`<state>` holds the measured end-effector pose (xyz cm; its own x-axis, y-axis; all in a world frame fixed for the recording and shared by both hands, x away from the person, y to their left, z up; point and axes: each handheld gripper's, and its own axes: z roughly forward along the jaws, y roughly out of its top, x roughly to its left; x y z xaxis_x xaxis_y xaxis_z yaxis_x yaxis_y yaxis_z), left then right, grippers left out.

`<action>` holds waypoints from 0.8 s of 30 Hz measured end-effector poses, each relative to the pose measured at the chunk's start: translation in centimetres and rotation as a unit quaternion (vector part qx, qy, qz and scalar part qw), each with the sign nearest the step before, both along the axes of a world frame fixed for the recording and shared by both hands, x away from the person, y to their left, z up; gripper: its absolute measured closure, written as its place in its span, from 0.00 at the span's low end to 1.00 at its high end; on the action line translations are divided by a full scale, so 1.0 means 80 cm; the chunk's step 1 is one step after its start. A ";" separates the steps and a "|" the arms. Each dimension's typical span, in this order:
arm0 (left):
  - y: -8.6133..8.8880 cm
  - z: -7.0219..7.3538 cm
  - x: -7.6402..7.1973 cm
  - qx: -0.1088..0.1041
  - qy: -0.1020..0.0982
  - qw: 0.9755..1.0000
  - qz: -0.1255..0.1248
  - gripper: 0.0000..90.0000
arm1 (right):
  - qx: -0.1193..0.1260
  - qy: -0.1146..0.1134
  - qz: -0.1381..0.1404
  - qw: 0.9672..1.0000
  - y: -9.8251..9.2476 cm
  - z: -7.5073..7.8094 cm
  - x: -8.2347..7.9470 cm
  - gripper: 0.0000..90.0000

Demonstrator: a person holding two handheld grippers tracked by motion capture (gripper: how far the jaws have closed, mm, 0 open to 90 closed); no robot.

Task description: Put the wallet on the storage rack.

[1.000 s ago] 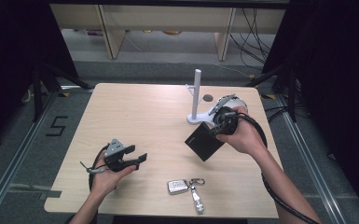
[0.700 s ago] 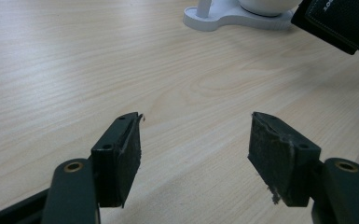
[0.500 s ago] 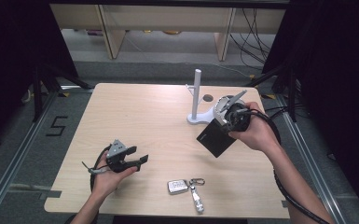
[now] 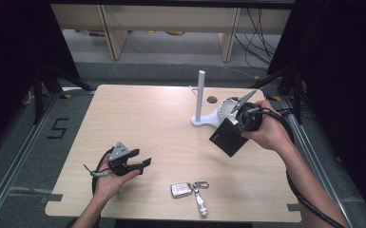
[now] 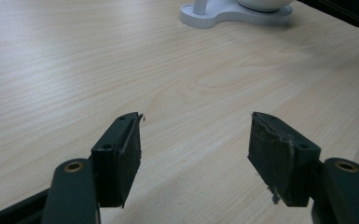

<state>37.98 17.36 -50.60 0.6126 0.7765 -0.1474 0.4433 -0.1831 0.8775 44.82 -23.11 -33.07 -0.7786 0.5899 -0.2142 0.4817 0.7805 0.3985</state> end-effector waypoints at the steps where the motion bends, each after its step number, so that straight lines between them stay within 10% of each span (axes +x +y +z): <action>1: 0.000 0.000 0.000 0.000 0.000 1.000 0.000 0.38 | -0.003 -0.002 -0.001 1.000 -0.001 0.001 0.000 0.92; 24: -0.004 -0.002 -0.001 0.005 0.000 1.000 -0.006 0.38 | -0.018 -0.033 -0.012 0.999 -0.023 0.027 0.010 0.92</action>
